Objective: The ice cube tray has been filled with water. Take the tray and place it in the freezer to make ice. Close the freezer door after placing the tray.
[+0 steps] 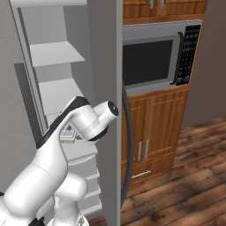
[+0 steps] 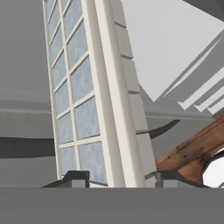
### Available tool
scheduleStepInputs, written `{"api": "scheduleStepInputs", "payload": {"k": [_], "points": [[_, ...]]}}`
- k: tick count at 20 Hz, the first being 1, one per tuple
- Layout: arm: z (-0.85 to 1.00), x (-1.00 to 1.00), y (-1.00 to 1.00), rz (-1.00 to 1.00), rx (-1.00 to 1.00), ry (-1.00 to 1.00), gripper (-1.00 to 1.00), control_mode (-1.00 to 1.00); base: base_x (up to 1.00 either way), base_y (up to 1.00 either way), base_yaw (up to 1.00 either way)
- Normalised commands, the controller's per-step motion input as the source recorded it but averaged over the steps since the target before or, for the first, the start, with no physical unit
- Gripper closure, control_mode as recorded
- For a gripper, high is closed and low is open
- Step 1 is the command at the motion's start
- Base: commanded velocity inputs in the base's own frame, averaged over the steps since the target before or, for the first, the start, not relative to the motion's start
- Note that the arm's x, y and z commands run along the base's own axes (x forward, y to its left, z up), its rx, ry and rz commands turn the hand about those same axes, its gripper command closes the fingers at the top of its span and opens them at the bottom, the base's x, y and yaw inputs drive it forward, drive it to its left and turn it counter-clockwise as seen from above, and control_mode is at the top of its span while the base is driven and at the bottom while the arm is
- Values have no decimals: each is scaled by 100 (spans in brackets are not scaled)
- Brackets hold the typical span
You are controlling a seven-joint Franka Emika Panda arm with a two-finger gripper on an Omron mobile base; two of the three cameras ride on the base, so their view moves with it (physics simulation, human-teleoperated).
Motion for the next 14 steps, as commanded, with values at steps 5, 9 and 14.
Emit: {"api": "scheduleStepInputs", "payload": {"k": [5,9,14], "points": [[0,-6,39,0,-5,3,100,-100,0,0,0],[0,0,32,0,-1,3,100,-100,0,0,0],[0,0,18,0,0,0,100,-100,0,0,0]]}}
